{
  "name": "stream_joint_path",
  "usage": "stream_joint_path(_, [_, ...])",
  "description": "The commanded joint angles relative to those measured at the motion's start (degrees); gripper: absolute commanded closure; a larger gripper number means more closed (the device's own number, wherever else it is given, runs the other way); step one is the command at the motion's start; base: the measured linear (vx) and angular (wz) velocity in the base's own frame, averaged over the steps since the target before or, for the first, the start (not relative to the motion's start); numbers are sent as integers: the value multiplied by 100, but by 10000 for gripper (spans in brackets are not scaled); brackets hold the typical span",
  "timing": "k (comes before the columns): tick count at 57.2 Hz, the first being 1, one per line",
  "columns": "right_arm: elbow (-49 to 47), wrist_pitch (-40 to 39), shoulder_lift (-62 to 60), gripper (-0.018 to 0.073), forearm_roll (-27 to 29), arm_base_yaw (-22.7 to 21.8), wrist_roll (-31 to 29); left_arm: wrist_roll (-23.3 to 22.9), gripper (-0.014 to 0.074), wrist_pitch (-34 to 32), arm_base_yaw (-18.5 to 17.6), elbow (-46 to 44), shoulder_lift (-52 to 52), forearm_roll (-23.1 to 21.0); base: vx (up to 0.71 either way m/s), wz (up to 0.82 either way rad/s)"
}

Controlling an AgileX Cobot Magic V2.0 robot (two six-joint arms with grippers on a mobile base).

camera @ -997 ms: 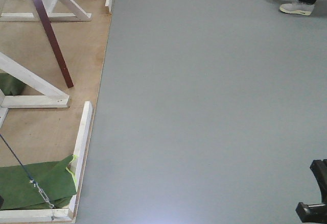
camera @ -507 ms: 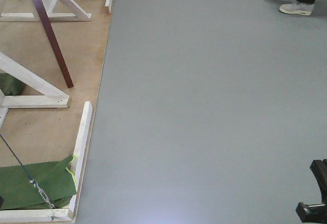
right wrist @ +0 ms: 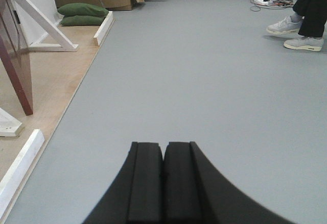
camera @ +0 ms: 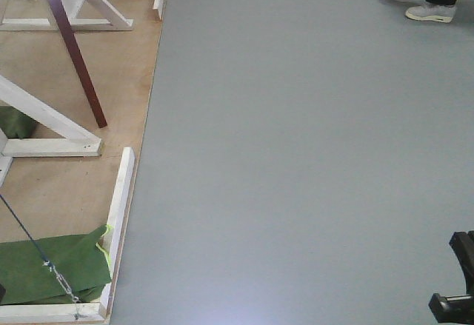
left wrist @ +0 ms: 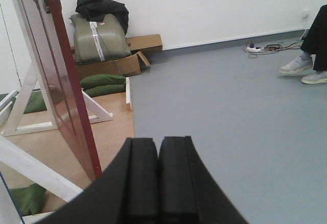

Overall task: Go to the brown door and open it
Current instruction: 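Drive the base forward alongside the open brown wooden door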

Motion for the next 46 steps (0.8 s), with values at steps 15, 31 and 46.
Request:
stream_joint_path(15, [19,-456,-32,559,-20,8,-49,-39,600,-535,5,-133,-75,-22,4,1])
stream_joint_path(31, [19,-456,-32,559,-20,8,-49,-39,600,-535,5,-133,-75,-22,15,2])
stream_joint_path(46, [19,-456,-32,559,-20,8,-49,-39,600,-535,0,-133,-75,-22,22,10])
